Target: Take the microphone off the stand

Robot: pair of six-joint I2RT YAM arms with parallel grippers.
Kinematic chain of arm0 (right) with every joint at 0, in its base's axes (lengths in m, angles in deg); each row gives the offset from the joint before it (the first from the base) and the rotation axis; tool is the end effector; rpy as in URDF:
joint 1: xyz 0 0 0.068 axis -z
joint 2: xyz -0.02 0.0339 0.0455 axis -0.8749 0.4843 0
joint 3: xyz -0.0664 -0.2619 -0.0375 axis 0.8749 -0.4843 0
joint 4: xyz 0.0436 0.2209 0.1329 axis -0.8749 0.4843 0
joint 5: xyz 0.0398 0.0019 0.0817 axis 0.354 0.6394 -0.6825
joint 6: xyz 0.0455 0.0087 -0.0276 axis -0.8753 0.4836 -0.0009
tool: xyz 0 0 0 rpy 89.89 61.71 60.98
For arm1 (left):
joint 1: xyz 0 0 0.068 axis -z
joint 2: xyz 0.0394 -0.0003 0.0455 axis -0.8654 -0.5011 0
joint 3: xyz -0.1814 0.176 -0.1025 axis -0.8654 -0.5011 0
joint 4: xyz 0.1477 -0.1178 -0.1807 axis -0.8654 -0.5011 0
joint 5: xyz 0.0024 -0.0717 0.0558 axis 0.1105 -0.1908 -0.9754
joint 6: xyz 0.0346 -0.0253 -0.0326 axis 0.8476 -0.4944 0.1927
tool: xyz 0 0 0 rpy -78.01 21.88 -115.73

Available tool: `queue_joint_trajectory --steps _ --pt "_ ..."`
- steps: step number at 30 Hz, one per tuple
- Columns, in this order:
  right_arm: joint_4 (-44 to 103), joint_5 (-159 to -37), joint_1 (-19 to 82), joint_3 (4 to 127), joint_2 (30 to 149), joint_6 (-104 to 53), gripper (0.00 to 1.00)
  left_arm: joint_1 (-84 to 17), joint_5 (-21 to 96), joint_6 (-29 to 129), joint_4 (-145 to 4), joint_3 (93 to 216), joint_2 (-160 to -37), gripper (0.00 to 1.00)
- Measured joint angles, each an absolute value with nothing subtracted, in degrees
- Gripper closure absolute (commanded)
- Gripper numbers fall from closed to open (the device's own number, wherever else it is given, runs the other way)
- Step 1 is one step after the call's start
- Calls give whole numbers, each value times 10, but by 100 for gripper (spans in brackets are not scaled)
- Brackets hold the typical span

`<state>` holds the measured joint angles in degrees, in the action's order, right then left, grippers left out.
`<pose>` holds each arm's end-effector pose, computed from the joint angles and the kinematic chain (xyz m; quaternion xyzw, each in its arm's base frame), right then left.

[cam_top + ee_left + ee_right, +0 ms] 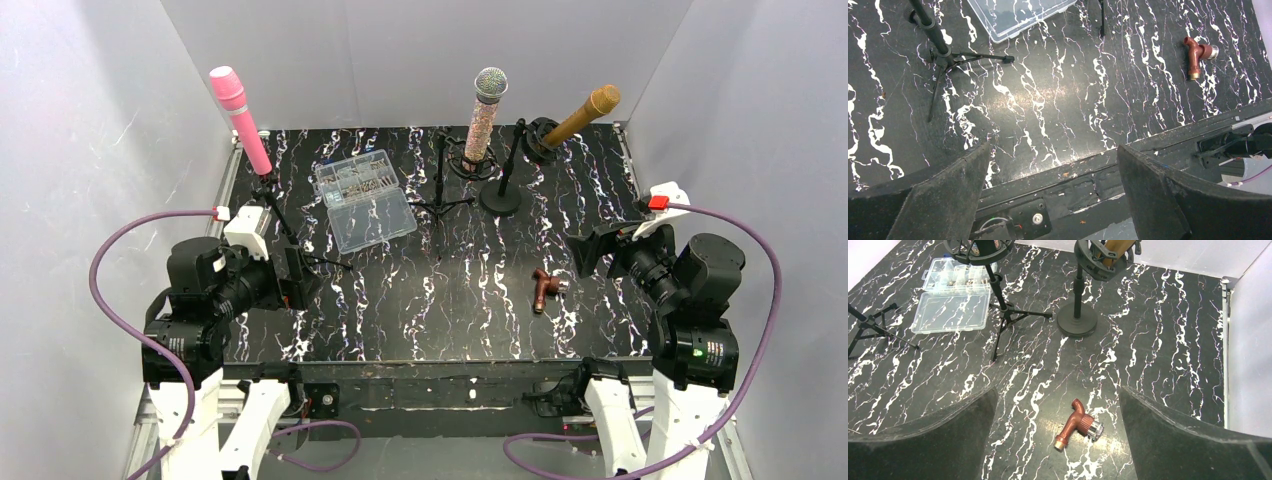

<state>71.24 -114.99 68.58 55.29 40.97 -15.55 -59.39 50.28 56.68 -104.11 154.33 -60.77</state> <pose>0.0789 0.0049 0.4199 -0.1105 0.7524 0.1070 0.6405 0.0882 -0.0136 0.4666 0.1076 0.6860 -0.1601 0.7015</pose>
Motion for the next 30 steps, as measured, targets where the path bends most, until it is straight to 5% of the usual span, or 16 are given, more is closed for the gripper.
queue_joint_trajectory --steps 20,30 --pt "727 -1182 686 575 415 -149 0 -594 503 570 -1076 1558 -606 1" --pt "687 -1231 668 692 543 -158 0 -594 545 580 -1110 1623 -631 1"
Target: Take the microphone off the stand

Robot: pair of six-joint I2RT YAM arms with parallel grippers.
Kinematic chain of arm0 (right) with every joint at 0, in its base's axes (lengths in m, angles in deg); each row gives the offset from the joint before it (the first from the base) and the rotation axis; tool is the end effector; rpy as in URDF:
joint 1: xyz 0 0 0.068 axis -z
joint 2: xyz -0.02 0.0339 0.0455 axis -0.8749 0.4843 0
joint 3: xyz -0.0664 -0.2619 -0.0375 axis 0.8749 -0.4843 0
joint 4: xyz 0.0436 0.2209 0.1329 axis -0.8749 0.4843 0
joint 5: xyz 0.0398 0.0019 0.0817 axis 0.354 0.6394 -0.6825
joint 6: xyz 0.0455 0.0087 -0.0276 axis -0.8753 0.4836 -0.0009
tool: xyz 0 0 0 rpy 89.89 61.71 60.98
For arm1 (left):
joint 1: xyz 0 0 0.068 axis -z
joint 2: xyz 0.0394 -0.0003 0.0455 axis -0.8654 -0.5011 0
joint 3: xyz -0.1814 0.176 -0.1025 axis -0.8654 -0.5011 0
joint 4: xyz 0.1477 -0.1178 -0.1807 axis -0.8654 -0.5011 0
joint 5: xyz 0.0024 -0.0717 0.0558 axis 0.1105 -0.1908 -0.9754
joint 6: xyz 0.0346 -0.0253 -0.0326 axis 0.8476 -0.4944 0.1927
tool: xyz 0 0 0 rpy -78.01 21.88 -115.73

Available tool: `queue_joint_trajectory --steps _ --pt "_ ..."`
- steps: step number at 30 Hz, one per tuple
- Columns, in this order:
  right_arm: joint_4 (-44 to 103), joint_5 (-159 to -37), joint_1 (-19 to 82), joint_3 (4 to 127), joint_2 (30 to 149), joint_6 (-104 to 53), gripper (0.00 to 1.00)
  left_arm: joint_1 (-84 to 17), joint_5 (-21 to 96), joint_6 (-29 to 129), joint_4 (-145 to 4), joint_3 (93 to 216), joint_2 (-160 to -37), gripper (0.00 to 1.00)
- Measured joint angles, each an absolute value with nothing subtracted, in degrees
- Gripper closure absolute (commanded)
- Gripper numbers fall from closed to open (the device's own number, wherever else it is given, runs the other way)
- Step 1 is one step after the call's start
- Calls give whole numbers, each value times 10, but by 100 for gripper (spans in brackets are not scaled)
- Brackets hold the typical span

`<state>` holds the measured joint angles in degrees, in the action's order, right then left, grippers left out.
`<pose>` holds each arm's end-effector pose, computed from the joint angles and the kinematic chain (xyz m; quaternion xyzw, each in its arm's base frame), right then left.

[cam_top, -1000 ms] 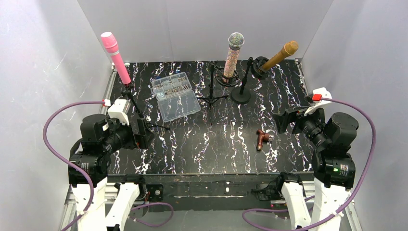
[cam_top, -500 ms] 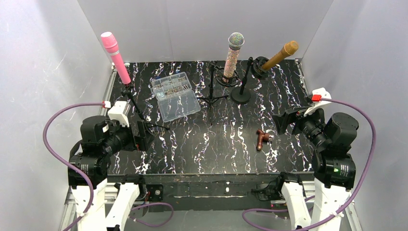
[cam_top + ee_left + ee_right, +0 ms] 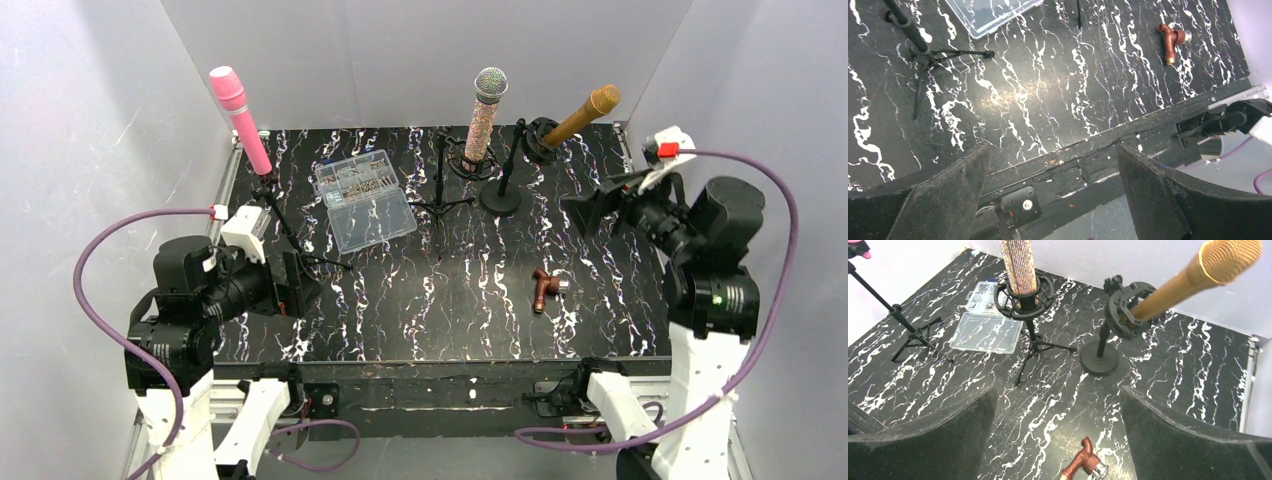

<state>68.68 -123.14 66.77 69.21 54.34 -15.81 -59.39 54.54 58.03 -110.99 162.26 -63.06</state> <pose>0.1147 0.0082 0.4750 -0.1716 0.7214 0.1655 0.6502 0.0746 -0.0159 0.4882 0.1402 0.6877 -0.1783 0.6897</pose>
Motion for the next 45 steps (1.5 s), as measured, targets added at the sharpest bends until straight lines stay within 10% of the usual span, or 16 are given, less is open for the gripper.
queue_joint_trajectory --steps 10,26,38,45 --pt "599 -1123 404 710 698 -132 3 -594 583 593 -1120 1681 -723 1" --pt "398 -1101 368 748 864 -127 11 -594 599 592 -1087 1681 -742 1" --pt "342 -1133 368 773 919 -155 42 -594 644 592 -1027 1657 -745 1" --pt "339 -1147 367 773 917 -163 79 -570 653 570 -1002 1662 -784 1"
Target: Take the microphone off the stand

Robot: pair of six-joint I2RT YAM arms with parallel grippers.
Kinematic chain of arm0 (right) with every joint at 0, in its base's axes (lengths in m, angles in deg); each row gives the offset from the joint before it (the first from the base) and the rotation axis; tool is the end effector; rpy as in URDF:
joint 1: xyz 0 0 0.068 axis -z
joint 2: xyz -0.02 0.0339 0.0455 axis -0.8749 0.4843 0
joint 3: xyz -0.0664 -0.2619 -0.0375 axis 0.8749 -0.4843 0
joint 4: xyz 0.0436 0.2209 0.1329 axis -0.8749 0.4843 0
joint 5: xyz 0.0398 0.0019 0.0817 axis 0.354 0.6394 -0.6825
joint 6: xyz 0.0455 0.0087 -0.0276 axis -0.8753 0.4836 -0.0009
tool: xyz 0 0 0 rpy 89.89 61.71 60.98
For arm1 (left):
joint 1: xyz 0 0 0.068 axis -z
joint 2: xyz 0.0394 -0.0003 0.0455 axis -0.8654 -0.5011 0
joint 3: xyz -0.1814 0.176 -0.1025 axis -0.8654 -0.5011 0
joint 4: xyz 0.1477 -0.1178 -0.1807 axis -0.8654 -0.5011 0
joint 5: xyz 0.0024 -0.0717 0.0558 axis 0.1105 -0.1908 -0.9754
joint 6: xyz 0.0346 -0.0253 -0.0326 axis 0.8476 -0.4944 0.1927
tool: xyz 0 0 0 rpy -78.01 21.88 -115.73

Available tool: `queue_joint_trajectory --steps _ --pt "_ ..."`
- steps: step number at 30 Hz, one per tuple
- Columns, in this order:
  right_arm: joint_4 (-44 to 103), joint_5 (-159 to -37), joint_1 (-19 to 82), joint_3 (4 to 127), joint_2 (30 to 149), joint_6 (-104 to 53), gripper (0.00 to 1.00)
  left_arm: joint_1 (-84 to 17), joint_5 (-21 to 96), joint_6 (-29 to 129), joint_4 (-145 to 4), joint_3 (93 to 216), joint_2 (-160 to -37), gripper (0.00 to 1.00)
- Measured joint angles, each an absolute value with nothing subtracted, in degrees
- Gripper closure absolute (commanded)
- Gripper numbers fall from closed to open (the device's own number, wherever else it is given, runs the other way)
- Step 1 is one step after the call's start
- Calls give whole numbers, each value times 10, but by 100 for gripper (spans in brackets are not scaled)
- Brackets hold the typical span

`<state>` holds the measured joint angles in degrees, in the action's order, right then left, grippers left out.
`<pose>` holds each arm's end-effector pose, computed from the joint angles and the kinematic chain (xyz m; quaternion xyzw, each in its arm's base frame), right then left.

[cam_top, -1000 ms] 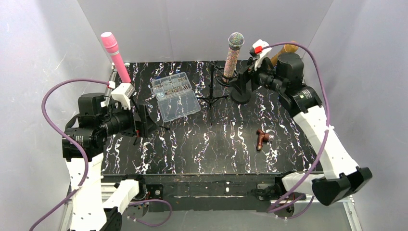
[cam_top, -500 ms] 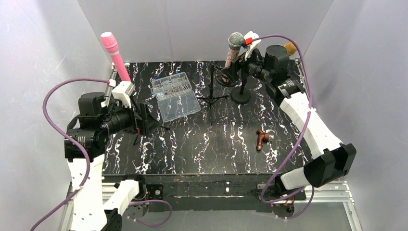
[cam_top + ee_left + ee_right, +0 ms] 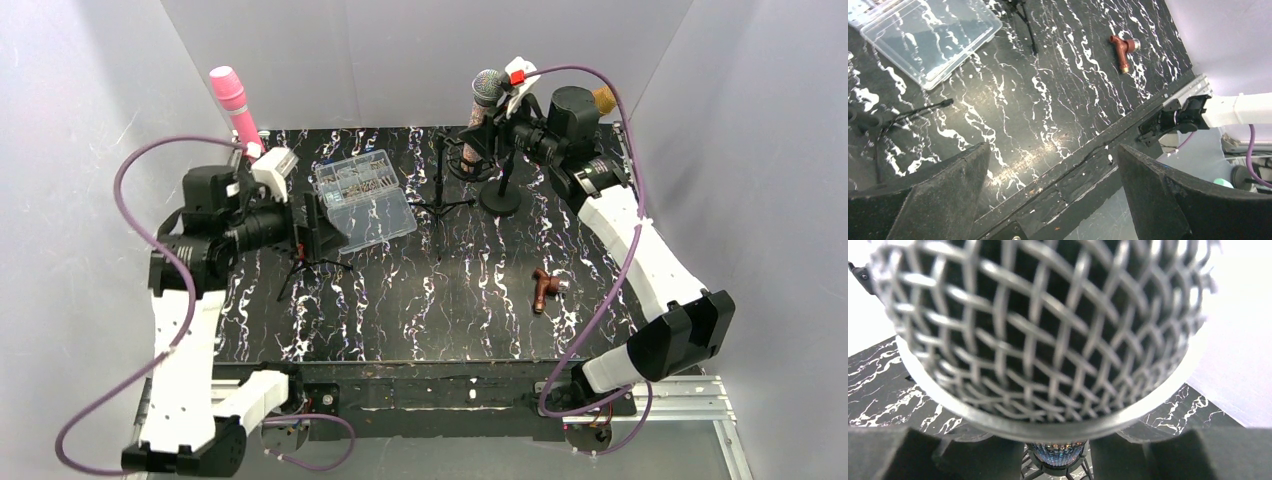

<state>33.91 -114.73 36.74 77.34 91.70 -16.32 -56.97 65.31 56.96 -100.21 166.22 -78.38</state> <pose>0.3011 0.1524 0.4489 -0.3070 0.6451 0.2807 0.6410 0.1592 -0.0292 0.5008 0.2119 0.6727 -0.2624 0.6586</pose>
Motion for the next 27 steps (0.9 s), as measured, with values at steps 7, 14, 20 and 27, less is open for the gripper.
queue_joint_trajectory --steps 7,14,20,27 --pt "366 -1151 367 773 900 -170 99 -479 635 561 -984 1741 -900 1" --pt "431 -1173 367 766 851 -170 99 -393 633 609 -963 1824 -1001 1" --pt "492 -1196 367 746 797 -168 99 -335 654 690 -953 1882 -1088 1" --pt "517 -1221 367 713 754 -156 99 -305 691 777 -913 1891 -1162 1"
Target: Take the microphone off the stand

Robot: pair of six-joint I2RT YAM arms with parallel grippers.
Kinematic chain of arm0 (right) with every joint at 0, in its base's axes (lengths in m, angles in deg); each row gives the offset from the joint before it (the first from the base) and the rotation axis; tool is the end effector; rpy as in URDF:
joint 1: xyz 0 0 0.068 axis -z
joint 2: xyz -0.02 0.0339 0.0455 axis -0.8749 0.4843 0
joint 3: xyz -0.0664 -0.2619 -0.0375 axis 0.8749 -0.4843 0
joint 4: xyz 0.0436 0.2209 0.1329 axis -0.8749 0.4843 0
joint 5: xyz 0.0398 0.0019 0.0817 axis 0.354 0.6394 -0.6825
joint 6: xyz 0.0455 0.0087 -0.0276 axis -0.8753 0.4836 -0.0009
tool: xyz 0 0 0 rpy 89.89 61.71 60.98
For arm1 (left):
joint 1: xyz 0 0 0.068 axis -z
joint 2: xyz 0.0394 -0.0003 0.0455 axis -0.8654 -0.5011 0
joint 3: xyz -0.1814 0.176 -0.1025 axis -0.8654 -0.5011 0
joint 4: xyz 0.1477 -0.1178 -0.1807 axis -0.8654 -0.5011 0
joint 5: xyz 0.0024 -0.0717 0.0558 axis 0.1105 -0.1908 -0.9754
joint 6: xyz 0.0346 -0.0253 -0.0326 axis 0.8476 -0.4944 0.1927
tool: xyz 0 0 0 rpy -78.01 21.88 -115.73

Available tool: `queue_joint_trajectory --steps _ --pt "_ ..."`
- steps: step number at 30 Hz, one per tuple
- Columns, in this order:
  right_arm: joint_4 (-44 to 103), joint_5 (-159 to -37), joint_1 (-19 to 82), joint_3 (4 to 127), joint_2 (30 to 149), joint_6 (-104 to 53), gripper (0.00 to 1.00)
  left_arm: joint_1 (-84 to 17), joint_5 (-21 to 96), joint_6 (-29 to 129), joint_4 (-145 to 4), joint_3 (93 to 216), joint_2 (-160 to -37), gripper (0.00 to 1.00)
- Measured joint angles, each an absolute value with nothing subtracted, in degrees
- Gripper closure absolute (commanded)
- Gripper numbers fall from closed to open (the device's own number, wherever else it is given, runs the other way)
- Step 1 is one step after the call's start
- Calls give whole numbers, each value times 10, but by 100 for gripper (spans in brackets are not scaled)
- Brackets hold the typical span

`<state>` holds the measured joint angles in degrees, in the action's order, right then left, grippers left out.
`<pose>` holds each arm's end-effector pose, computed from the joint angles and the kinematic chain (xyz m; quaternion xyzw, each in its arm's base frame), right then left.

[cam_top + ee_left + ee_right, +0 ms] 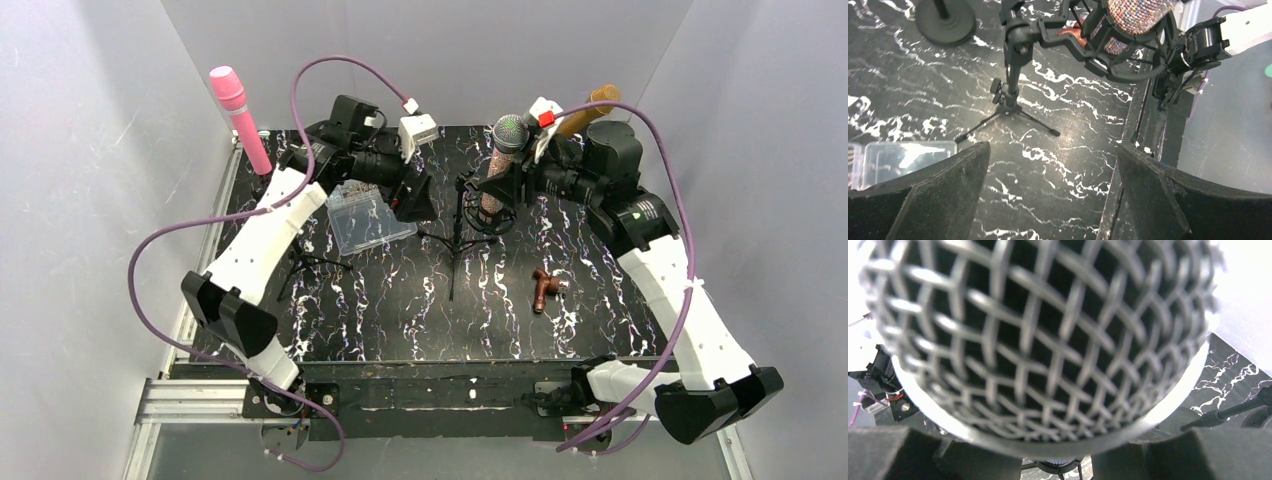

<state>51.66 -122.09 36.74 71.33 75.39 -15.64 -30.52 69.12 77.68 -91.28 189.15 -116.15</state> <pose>0.2145 0.1177 0.4584 -0.3475 0.6661 0.3220 0.5760 0.3026 -0.1967 0.4827 0.4822 0.5518 -0.3242 0.5983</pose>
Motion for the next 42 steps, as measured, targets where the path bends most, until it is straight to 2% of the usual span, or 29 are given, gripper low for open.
queue_joint_trajectory --steps 8,16,21,29,31,35,38,42 --pt "515 -1249 367 674 709 -118 99 -297 768 786 -823 1872 -1211 1" --pt "519 -1229 367 673 705 -113 99 -297 790 763 -850 1915 -1228 1" --pt "528 -1205 367 690 721 -123 99 -296 775 636 -876 1926 -1204 1" --pt "529 -1196 367 708 745 -145 99 -275 726 373 -889 1909 -1193 8" --pt "529 -1196 367 716 752 -155 99 -268 712 308 -884 1909 -1198 13" --pt "530 -1194 367 726 761 -166 99 -254 672 153 -844 1888 -1216 35" --pt "534 -1187 368 729 765 -167 99 -245 682 51 -791 1827 -1227 40" --pt "537 -1183 370 729 765 -165 99 -240 694 13 -753 1814 -1229 46"
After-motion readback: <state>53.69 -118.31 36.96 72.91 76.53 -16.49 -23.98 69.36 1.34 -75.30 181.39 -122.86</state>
